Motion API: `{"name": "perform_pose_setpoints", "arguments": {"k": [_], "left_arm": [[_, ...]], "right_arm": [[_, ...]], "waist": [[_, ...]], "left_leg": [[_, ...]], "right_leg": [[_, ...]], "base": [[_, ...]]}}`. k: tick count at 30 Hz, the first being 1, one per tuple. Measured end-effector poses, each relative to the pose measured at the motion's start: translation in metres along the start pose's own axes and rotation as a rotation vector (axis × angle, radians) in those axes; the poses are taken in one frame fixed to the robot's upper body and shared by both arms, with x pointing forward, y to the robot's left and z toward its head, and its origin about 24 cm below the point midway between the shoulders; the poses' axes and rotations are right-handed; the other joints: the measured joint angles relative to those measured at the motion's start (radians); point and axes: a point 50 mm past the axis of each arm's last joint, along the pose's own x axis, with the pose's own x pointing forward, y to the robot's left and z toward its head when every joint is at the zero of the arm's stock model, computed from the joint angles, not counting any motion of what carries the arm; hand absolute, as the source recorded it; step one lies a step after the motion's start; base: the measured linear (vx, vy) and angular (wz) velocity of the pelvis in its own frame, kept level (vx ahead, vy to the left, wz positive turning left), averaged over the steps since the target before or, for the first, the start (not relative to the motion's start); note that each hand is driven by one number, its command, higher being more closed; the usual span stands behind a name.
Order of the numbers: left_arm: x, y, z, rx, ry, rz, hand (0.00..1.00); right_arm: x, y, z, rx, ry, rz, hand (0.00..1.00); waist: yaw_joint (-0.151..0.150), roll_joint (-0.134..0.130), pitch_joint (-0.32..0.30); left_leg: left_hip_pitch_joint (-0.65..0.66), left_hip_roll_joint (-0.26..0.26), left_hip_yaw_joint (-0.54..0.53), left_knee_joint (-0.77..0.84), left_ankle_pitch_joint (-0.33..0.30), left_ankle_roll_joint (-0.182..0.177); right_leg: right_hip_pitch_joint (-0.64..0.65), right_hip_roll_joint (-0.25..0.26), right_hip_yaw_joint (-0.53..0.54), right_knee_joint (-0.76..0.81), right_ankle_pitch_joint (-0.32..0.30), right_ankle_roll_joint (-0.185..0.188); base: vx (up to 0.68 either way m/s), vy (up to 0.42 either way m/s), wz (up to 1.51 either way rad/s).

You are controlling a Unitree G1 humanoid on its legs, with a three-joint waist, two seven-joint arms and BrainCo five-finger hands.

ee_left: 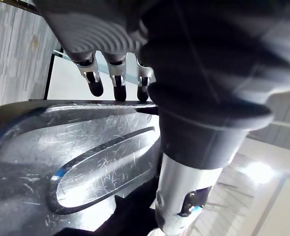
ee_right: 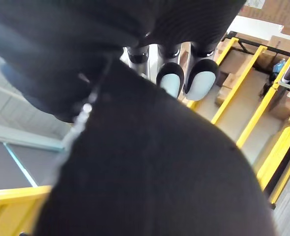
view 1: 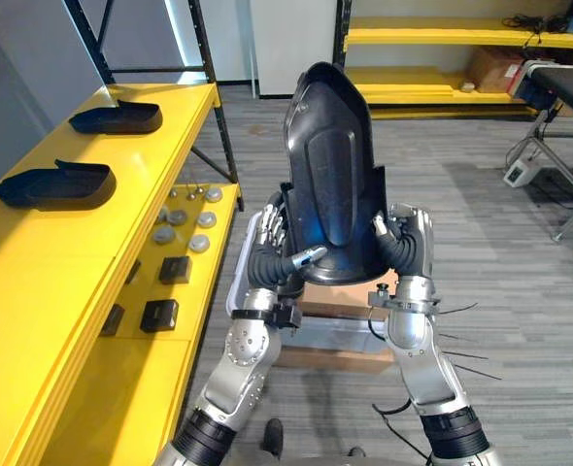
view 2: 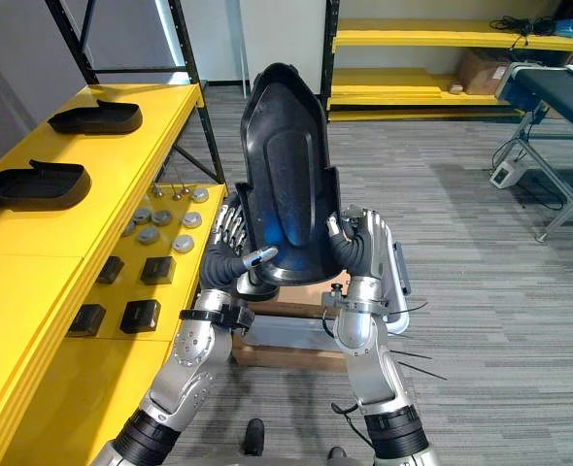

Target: Walk over and take plastic housings, then place them on the shelf

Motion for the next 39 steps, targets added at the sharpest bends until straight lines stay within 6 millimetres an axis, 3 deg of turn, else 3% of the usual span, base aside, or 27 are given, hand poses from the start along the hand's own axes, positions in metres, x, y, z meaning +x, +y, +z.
{"name": "perform_pose_setpoints", "arguments": {"k": [4, 5, 16, 17, 27, 32, 37, 39], "left_arm": [[0.000, 0.005, -0.007, 0.057, 0.018, 0.075, 0.00], [0.000, 0.005, -0.008, 0.059, 0.022, 0.084, 1.00], [0.006, 0.008, -0.022, 0.027, 0.106, 0.090, 1.00], [0.005, 0.009, -0.024, 0.023, 0.122, 0.090, 1.00], [0.004, 0.011, -0.029, 0.051, 0.149, 0.047, 1.00], [0.003, 0.015, -0.029, 0.185, 0.120, 0.029, 1.00], [-0.002, 0.011, -0.030, 0.258, 0.101, -0.019, 1.00], [-0.011, 0.018, -0.038, 0.258, 0.160, 0.008, 1.00]], "right_arm": [[-0.008, 0.009, 0.002, 0.012, -0.002, 0.019, 1.00], [-0.009, 0.010, 0.003, 0.014, -0.002, 0.023, 1.00], [-0.014, 0.015, 0.006, 0.028, -0.009, 0.039, 1.00], [-0.014, 0.015, 0.006, 0.027, -0.015, 0.045, 0.00], [-0.010, 0.012, 0.018, 0.159, -0.047, 0.062, 0.00], [-0.001, 0.006, 0.023, 0.253, -0.088, 0.108, 0.00], [0.015, -0.018, 0.052, 0.339, -0.287, 0.100, 0.00], [0.019, -0.041, 0.070, 0.419, -0.401, 0.021, 0.00]], "waist": [[0.000, -0.007, -0.011], [0.000, -0.007, -0.012], [-0.001, -0.013, -0.033], [0.000, -0.015, -0.037], [0.001, -0.019, -0.041], [0.002, -0.019, -0.041], [0.003, -0.019, -0.040], [0.003, -0.018, -0.040]], "left_leg": [[0.008, -0.002, 0.001, 0.000, 0.000, 0.000], [0.010, -0.002, 0.001, 0.000, 0.000, 0.000], [0.009, -0.004, -0.002, 0.000, 0.000, 0.000], [0.007, -0.004, -0.003, 0.000, 0.000, 0.000], [0.006, -0.007, -0.010, 0.000, 0.000, -0.001], [0.008, -0.006, -0.010, 0.000, 0.000, -0.001], [0.014, -0.006, -0.011, 0.000, -0.001, 0.000], [0.014, -0.005, -0.011, -0.001, -0.003, 0.003]], "right_leg": [[0.007, -0.001, 0.003, 0.001, 0.000, 0.000], [0.010, -0.002, 0.003, 0.001, 0.000, 0.001], [0.013, -0.001, 0.008, -0.003, -0.004, 0.005], [0.014, -0.001, 0.009, -0.007, -0.004, 0.005], [0.015, -0.001, 0.010, -0.006, -0.001, 0.002], [0.017, 0.000, 0.011, -0.006, -0.001, 0.002], [0.024, 0.001, 0.009, -0.006, -0.002, 0.003], [0.024, 0.001, 0.009, -0.006, -0.004, 0.005]], "base": [[0.00, 0.000, 0.00], [0.00, 0.000, 0.00], [0.00, -0.002, 0.01], [0.01, -0.014, 0.03], [0.01, -0.008, 0.02], [0.00, 0.000, 0.00], [0.00, 0.000, 0.01], [0.00, 0.000, 0.00]]}}
